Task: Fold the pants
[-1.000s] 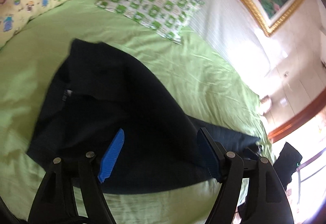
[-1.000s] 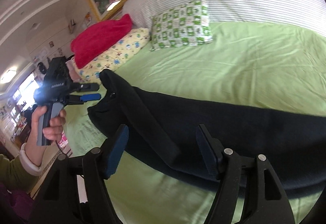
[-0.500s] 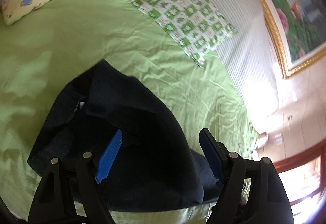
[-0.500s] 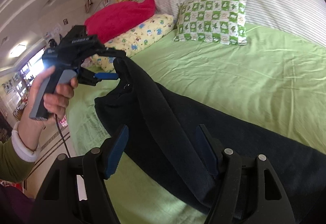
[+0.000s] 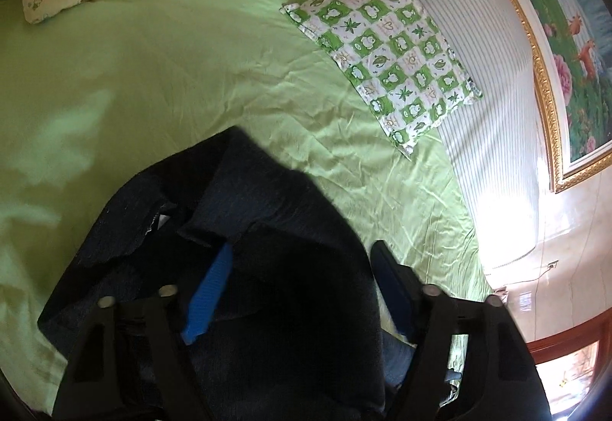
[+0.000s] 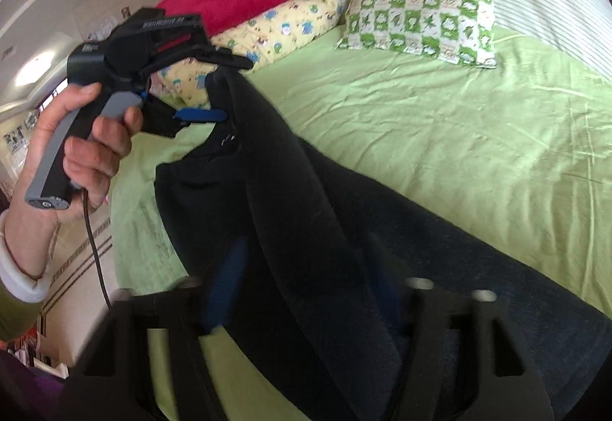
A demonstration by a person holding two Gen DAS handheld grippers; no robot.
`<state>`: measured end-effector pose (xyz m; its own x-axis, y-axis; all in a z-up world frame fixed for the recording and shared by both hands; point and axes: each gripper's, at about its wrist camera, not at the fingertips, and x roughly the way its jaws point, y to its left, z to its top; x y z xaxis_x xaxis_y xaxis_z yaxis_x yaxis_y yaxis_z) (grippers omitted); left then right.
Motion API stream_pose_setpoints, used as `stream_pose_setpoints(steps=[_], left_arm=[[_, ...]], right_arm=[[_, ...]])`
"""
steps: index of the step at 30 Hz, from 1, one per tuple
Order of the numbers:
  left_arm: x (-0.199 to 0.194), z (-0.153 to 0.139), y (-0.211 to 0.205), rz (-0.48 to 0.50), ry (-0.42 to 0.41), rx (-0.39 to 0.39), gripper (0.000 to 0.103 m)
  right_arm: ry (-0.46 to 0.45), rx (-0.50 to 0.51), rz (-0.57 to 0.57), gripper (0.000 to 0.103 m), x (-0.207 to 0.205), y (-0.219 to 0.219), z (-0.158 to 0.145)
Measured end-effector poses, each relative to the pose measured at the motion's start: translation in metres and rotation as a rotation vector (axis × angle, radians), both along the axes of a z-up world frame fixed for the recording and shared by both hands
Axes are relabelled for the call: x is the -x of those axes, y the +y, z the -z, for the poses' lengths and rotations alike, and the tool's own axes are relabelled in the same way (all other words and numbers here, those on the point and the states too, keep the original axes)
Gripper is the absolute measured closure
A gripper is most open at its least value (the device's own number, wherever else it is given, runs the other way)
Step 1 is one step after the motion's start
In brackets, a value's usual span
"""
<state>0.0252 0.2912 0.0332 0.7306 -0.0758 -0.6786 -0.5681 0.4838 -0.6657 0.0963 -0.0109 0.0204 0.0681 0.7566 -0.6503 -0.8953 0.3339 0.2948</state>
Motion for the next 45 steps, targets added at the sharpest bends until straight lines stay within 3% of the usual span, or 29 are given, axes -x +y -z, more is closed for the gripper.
stream_pose_setpoints(steps=[2, 3, 8, 11, 21, 28, 34, 39, 45], left_arm=[[-0.001, 0.003, 0.0, 0.027, -0.024, 0.018, 0.092], [-0.001, 0.003, 0.0, 0.047, -0.035, 0.017, 0.097], [0.016, -0.019, -0.02, 0.097, -0.085, -0.12, 0.098], [0.039, -0.027, -0.03, 0.111, -0.105, -0.15, 0.098], [0.111, 0.008, -0.052, 0.113, -0.074, -0.169, 0.098], [0.129, 0.045, -0.044, 0.073, -0.059, -0.1, 0.098], [0.136, 0.052, -0.042, 0.074, -0.053, -0.09, 0.097], [0.141, 0.052, -0.042, 0.071, -0.041, -0.081, 0.093], [0.158, 0.046, -0.036, 0.029, -0.036, -0.081, 0.09]], right_arm=[[0.017, 0.013, 0.001, 0.092, -0.002, 0.0, 0.004], [0.024, 0.005, 0.0, 0.095, -0.002, -0.001, 0.003], [0.014, -0.052, -0.017, 0.096, 0.006, -0.013, -0.011], [-0.02, -0.063, -0.049, 0.096, 0.016, -0.018, -0.02], [-0.063, -0.027, -0.141, 0.096, 0.041, -0.031, -0.008], [-0.061, 0.033, -0.147, 0.096, 0.049, -0.022, 0.006], [-0.076, 0.072, -0.158, 0.091, 0.054, -0.016, 0.008], [-0.067, 0.075, -0.158, 0.076, 0.057, -0.018, 0.006], [-0.04, 0.019, -0.159, 0.068, 0.057, -0.024, -0.01]])
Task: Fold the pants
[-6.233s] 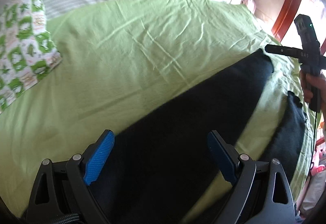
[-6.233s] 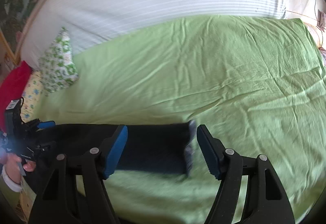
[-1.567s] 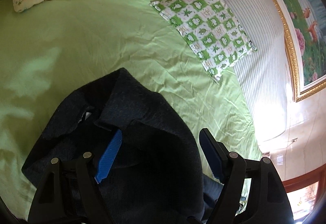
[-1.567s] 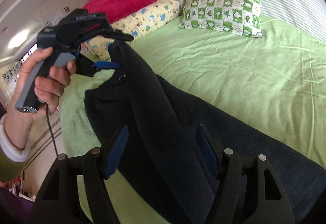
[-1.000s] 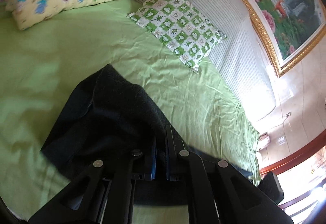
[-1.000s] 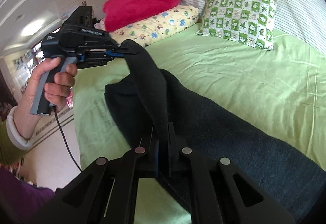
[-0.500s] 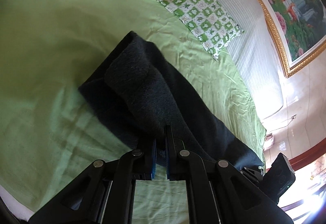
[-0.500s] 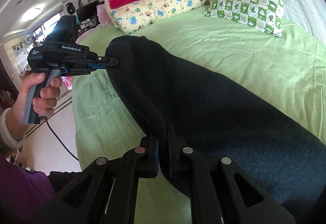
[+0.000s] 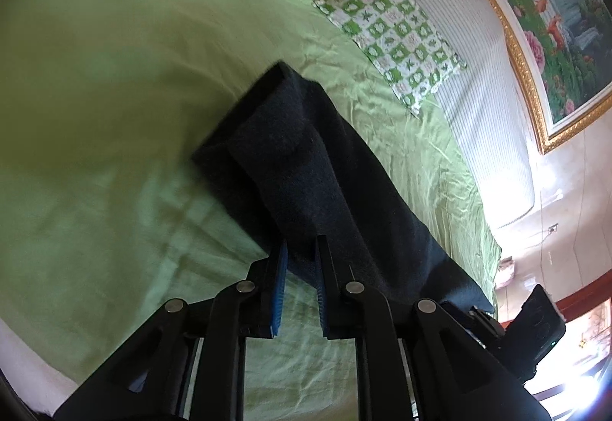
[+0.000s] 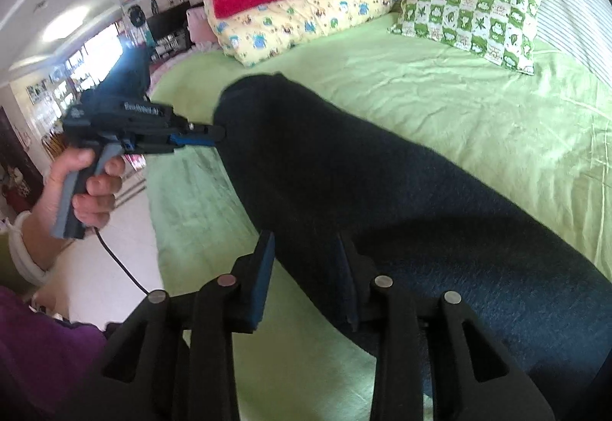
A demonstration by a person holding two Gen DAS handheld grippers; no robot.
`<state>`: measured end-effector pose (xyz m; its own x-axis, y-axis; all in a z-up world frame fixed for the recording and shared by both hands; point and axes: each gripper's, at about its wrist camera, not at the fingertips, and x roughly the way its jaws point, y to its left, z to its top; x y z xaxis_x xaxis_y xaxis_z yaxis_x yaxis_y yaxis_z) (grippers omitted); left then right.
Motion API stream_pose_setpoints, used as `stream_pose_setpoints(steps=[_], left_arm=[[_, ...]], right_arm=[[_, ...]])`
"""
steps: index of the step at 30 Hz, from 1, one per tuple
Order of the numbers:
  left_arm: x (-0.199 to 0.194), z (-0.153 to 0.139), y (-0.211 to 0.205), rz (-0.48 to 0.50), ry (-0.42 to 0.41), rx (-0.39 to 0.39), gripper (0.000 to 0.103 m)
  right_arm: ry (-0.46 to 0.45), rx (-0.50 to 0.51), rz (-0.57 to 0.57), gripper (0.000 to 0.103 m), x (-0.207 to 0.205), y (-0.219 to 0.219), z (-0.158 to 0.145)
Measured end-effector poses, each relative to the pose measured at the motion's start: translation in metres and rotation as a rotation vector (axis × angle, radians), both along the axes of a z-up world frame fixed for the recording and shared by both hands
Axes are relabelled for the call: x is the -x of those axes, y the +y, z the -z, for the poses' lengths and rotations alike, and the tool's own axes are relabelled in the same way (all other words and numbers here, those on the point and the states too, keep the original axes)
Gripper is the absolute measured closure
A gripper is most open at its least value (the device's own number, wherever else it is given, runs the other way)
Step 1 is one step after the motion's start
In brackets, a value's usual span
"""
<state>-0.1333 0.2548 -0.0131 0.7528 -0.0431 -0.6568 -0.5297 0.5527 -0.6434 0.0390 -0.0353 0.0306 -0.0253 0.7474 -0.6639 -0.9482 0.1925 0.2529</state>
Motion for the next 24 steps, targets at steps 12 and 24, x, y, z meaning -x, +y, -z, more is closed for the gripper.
stream_pose_setpoints(steps=[12, 24], left_arm=[[0.015, 0.002, 0.025, -0.072, -0.015, 0.066, 0.063], [0.005, 0.005, 0.029, -0.078, 0.018, 0.066, 0.051]], right_arm=[[0.102, -0.128, 0.154, 0.068, -0.053, 0.01, -0.035], [0.219, -0.045, 0.236, 0.068, -0.112, 0.039, -0.019]])
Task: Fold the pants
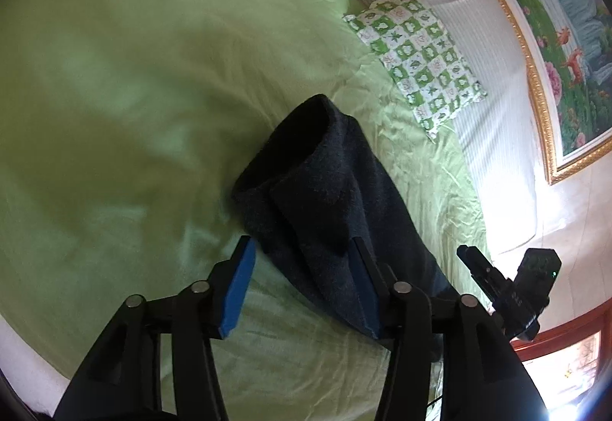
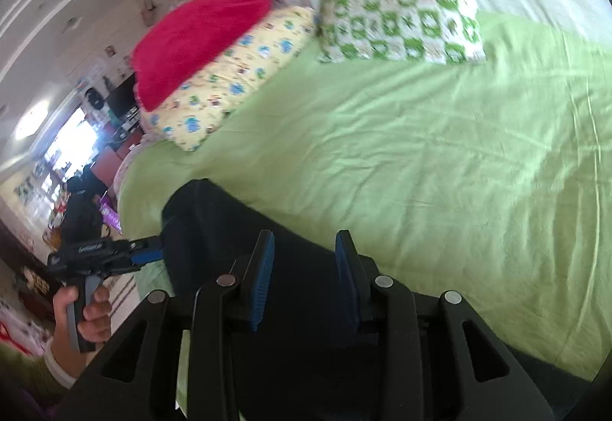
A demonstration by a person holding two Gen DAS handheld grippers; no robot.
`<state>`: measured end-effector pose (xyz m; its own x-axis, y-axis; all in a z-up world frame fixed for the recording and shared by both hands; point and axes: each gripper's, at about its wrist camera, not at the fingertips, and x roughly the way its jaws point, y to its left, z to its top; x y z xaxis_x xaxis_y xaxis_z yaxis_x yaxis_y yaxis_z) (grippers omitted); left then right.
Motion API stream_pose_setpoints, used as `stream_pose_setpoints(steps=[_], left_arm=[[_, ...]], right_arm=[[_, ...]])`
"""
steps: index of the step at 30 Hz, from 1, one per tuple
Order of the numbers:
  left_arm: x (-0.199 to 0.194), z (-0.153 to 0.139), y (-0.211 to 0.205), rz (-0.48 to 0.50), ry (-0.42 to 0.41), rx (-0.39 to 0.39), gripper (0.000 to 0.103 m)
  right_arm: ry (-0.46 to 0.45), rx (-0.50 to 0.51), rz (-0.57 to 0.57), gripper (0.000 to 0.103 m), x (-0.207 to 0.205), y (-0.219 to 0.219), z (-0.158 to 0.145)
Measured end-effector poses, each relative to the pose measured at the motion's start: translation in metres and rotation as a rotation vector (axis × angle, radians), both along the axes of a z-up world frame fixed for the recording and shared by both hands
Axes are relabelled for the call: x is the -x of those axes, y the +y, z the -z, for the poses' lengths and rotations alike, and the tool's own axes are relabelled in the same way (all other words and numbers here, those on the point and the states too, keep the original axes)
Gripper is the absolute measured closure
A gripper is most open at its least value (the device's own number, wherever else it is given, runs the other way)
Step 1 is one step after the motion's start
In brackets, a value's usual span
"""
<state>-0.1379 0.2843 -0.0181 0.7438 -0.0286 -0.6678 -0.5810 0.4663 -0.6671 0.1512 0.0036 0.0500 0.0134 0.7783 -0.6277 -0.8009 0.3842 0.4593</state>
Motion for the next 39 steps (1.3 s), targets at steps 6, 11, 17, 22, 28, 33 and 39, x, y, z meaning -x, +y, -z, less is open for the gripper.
stream_pose_setpoints(steps=[6, 11, 17, 22, 28, 33, 39], left_arm=[[-0.005, 0.01, 0.007, -0.015, 0.02, 0.041, 0.045], [-0.016, 0.013, 0.008, 0.007, 0.026, 0.041, 0.042], [-0.036, 0.016, 0.007, 0.038, 0.028, 0.009, 0.042], [-0.05, 0.017, 0.006, 0.067, 0.018, -0.052, 0.064], [-0.042, -0.012, -0.002, 0.106, -0.069, -0.094, 0.082], [-0.023, -0.057, -0.021, 0.127, -0.133, -0.214, 0.082], [-0.028, -0.023, -0.007, 0.149, -0.036, -0.247, 0.082]], right_arm=[[0.107, 0.093, -0.014, 0.068, -0.029, 0.014, 0.026], [0.184, 0.186, -0.088, 0.068, -0.041, 0.033, 0.045], [0.278, 0.307, -0.231, 0.068, -0.043, 0.056, 0.069], [0.217, 0.332, -0.264, 0.081, -0.031, 0.058, 0.062], [-0.077, 0.295, -0.179, 0.093, -0.006, 0.047, 0.02], [-0.481, 0.269, -0.101, 0.094, 0.037, 0.051, -0.02], [-0.462, 0.261, -0.064, 0.094, 0.036, 0.061, 0.014]])
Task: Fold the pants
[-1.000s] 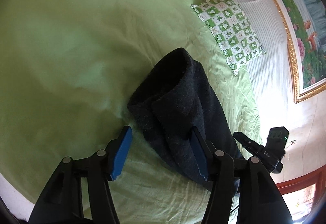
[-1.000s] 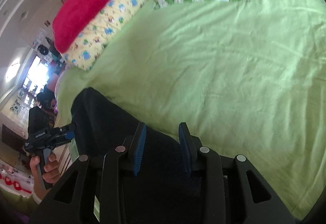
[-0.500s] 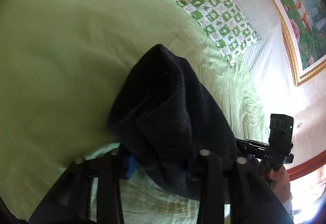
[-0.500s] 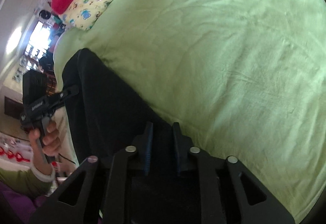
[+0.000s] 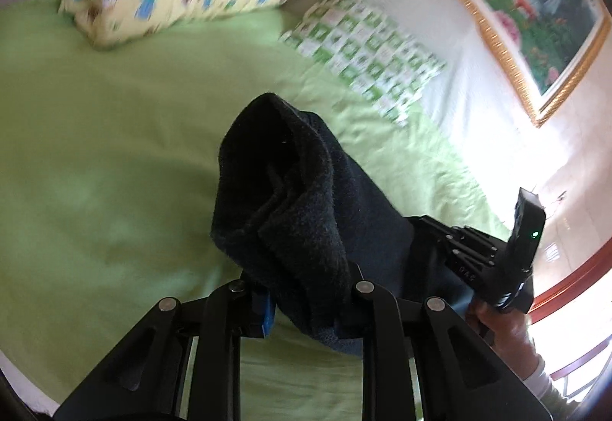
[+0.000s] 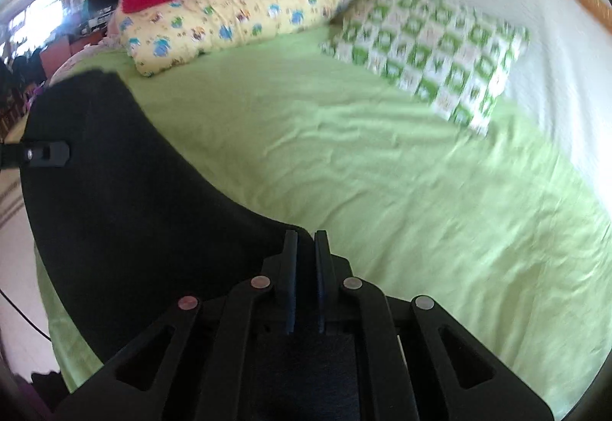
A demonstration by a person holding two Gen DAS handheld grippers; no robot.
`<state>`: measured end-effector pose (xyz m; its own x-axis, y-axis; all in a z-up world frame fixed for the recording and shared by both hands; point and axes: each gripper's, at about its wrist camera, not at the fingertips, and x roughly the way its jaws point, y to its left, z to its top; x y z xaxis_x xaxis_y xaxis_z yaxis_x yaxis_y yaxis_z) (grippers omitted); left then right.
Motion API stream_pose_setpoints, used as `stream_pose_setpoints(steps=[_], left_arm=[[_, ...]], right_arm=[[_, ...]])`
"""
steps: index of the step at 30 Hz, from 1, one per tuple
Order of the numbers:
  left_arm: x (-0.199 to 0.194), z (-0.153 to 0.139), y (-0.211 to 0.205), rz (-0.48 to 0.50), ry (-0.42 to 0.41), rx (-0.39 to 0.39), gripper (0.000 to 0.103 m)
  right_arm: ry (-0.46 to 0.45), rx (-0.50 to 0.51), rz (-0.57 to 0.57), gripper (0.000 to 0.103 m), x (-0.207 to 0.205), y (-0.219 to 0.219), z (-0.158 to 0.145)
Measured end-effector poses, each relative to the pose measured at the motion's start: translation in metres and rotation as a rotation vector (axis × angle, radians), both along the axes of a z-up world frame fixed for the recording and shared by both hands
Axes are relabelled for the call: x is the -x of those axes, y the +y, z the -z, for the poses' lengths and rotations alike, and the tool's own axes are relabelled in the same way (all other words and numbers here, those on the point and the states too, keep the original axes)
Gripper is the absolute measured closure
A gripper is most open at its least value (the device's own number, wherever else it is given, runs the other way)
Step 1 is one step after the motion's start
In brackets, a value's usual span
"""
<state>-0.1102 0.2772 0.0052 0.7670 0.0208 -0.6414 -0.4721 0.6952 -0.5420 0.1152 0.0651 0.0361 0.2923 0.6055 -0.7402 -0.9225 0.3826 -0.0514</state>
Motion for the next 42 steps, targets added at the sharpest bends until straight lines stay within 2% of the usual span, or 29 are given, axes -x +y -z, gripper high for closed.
stream_pose_setpoints(steps=[2, 4, 7, 8, 12, 14, 16, 18, 21, 26, 31, 38, 42], left_arm=[[-0.004, 0.016, 0.008, 0.0, 0.046, 0.009, 0.081], [0.001, 0.025, 0.011, 0.001, 0.06, 0.018, 0.075], [0.008, 0.023, 0.011, -0.021, 0.089, -0.015, 0.064], [0.011, 0.021, 0.011, -0.033, 0.096, -0.029, 0.06], [0.027, 0.012, 0.01, -0.072, 0.091, -0.03, 0.057], [0.04, 0.002, 0.008, -0.11, 0.064, -0.036, 0.056], [0.052, -0.015, 0.004, -0.146, 0.035, -0.077, 0.056], [0.053, -0.028, 0.002, -0.152, 0.004, -0.092, 0.051], [0.043, -0.047, -0.011, -0.099, -0.023, -0.118, 0.047], [0.013, -0.057, -0.036, 0.007, -0.03, -0.136, 0.045], [-0.021, -0.052, -0.067, 0.126, -0.018, -0.131, 0.045], [-0.067, -0.045, -0.111, 0.279, -0.003, -0.111, 0.039], [-0.093, -0.042, -0.135, 0.364, 0.009, -0.106, 0.037]], right_arm=[[0.042, 0.017, 0.017, 0.092, -0.005, 0.005, 0.016], [0.063, 0.012, 0.051, 0.083, -0.007, 0.009, 0.025], [0.067, -0.034, 0.107, 0.071, -0.008, -0.002, 0.017], [0.067, -0.046, 0.122, 0.07, -0.008, -0.005, 0.013], [0.104, -0.151, 0.195, 0.07, -0.01, -0.047, -0.013], [0.14, -0.199, 0.225, 0.069, -0.008, -0.069, -0.021], [0.174, -0.246, 0.258, 0.069, -0.005, -0.091, -0.027], [0.201, -0.286, 0.286, 0.067, 0.0, -0.113, -0.03], [0.239, -0.332, 0.335, 0.06, 0.009, -0.144, -0.029], [0.288, -0.369, 0.416, 0.06, 0.018, -0.18, -0.019], [0.302, -0.392, 0.496, 0.06, 0.023, -0.217, -0.013], [0.297, -0.404, 0.593, 0.059, 0.026, -0.262, -0.012], [0.289, -0.425, 0.65, 0.053, 0.026, -0.288, -0.015]])
